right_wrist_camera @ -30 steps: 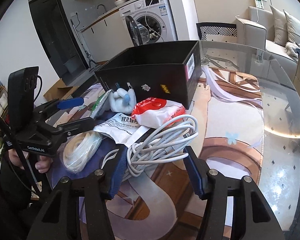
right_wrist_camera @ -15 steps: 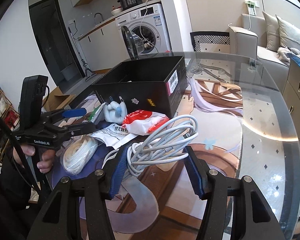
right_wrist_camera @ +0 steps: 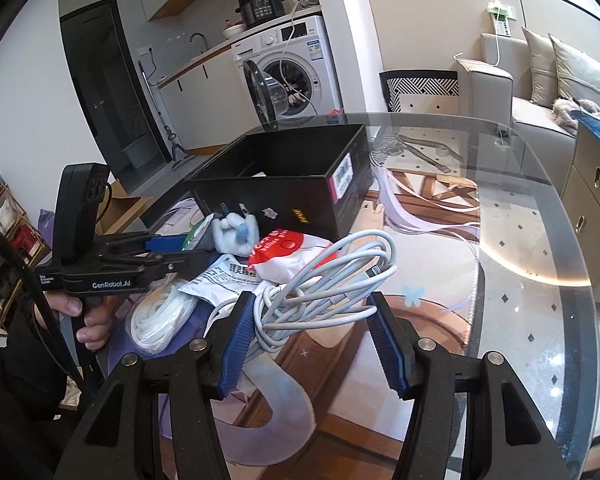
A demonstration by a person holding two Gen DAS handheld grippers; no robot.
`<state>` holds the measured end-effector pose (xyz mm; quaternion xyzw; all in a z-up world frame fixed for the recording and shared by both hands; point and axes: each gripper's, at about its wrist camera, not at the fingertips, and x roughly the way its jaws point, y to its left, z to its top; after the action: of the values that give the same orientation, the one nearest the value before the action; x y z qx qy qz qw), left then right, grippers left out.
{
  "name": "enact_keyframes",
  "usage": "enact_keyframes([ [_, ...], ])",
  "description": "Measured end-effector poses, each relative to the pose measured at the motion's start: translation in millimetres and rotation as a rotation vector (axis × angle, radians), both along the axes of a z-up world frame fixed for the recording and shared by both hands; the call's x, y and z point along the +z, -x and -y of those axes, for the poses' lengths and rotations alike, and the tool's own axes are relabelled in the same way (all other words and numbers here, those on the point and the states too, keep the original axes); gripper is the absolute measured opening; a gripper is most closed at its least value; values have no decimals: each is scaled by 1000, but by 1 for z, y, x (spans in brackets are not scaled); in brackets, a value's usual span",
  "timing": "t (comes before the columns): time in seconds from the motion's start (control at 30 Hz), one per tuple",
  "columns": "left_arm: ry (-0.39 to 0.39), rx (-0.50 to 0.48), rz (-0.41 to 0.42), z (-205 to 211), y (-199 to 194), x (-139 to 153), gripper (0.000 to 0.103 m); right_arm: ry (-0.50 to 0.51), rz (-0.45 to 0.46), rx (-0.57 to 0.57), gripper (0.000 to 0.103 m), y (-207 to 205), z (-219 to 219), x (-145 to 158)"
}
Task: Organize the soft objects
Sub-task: 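Grasp the white cable coil with the right tool while the left tool grasps the green packet, then carry the cable and green packet with both tools over the box and lower them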
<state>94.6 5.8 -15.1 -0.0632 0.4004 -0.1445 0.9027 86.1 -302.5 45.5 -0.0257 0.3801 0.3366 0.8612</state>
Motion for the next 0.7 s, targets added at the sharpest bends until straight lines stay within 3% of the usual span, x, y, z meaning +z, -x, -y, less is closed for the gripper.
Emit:
enact_keyframes([
  [0.07, 5, 3, 7, -1, 2, 1, 44, 0, 1, 9, 57, 2, -3, 0],
  [0.27, 0, -6, 28, -2, 8, 6, 38, -1, 13, 21, 57, 4, -10, 5],
  [0.7, -1, 42, 120, -14, 25, 29, 38, 12, 98, 1, 57, 8, -25, 28],
])
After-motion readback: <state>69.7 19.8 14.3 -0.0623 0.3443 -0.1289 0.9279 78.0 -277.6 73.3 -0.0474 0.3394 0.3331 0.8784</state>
